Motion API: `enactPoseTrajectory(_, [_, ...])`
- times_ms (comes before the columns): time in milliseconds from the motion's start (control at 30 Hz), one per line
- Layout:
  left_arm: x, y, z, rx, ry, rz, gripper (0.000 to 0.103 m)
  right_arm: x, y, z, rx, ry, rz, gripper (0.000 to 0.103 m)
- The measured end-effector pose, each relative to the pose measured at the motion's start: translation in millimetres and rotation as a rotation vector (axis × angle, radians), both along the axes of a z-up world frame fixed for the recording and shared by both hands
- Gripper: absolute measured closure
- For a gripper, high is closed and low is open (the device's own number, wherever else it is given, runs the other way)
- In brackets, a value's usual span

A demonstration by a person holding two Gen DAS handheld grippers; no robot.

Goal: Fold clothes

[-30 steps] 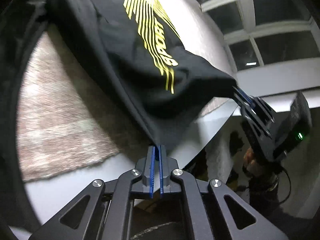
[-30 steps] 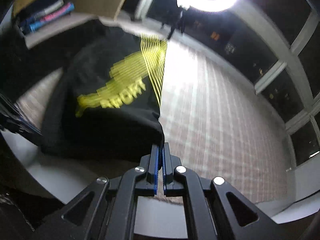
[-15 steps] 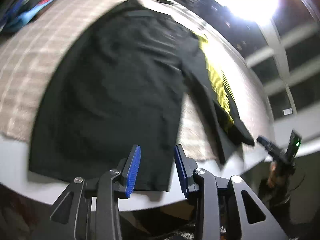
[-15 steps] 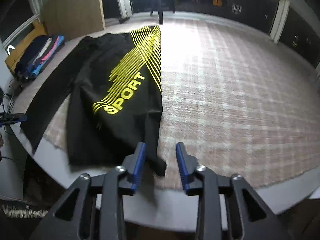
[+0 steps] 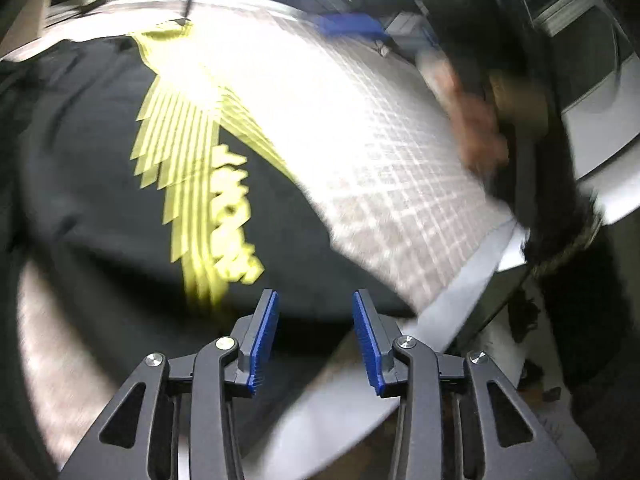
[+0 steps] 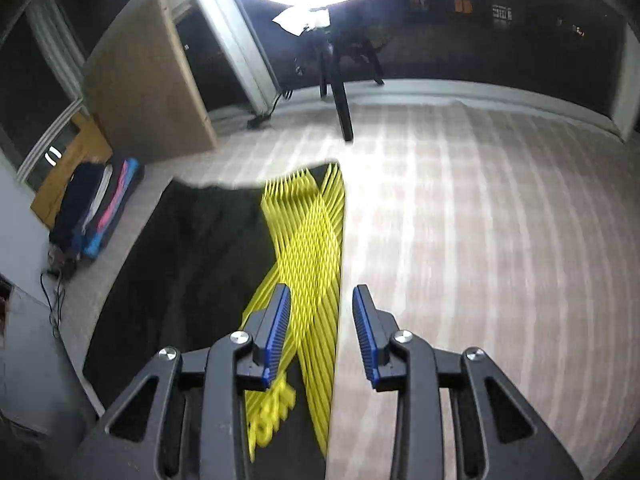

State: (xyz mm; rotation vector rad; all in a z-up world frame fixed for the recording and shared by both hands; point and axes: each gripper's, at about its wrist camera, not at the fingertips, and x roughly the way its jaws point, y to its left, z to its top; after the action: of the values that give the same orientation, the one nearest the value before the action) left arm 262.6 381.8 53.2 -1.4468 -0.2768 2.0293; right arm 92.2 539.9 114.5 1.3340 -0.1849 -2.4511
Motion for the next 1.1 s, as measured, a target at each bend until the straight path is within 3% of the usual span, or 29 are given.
enactPoseTrajectory(133, [-11.6, 34.2, -13.9, -0.047, 0.002, -0.015, 0.057, -77.2, -19.6, -15.9, 0.015, -0.036, 0.032, 0.06])
enactPoseTrajectory(300, [-18.1, 45.8, -33.1, -0.076, -0.019, 0.015, 0.052, -148.9, -44.6, -66.1, 0.032, -0.122, 0.036, 0.059])
enactPoseTrajectory(367, [-19.2, 51.4, -30.6, -0.102, 0.007, 0.019, 0.047, -167.0, -53.3, -82.4, 0.045, -0.152, 0.044, 0.059])
enactPoseTrajectory(500, [-20.1, 58.1, -30.3, -0.137, 0.053, 0.034, 0.046, -185.1, -62.2, -100.7, -0.005, -0.175, 0.064, 0.059])
enactPoseTrajectory(533, [-19.6, 57.9, -30.7, -0.141, 0.065, 0.038, 0.051, -186.4, -63.8, -103.4, -0.021, -0.174, 0.07, 0.06])
enactPoseTrajectory(600, [-19.3, 54.8, -32.2, -0.151, 0.08, 0.05, 0.066, -184.8, -66.6, -103.4, -0.001, -0.158, 0.091, 0.075])
enactPoseTrajectory(633, [-20.1, 52.4, -33.5, -0.149, 0.078, 0.054, 0.084, -183.9, -67.9, -103.3, 0.011, -0.15, 0.101, 0.09])
enactPoseTrajectory(667, [-22.2, 49.3, -35.7, -0.134, 0.058, 0.055, 0.1, -183.0, -67.9, -102.9, 0.023, -0.143, 0.111, 0.097])
enactPoseTrajectory(700, [-23.9, 46.5, -37.3, -0.119, 0.042, 0.056, 0.103, -182.0, -65.8, -101.5, 0.023, -0.134, 0.12, 0.097])
enactPoseTrajectory(833, [-23.2, 43.1, -28.2, -0.012, 0.016, 0.046, 0.103, -179.7, -54.9, -81.6, -0.002, -0.077, 0.127, 0.1])
enactPoseTrajectory(900, [-17.6, 55.8, -19.2, 0.01, 0.051, -0.01, 0.102, -179.5, -48.3, -72.3, -0.006, -0.034, 0.119, 0.1])
enactPoseTrajectory(1000, [-8.5, 69.1, -22.5, -0.027, 0.059, -0.063, 0.087, -188.0, -59.4, -89.8, 0.129, -0.068, 0.111, 0.099])
enactPoseTrajectory(1100, [-5.3, 53.4, -21.4, 0.016, 0.023, -0.025, 0.082, -187.2, -67.6, -102.7, 0.258, -0.091, 0.103, 0.087])
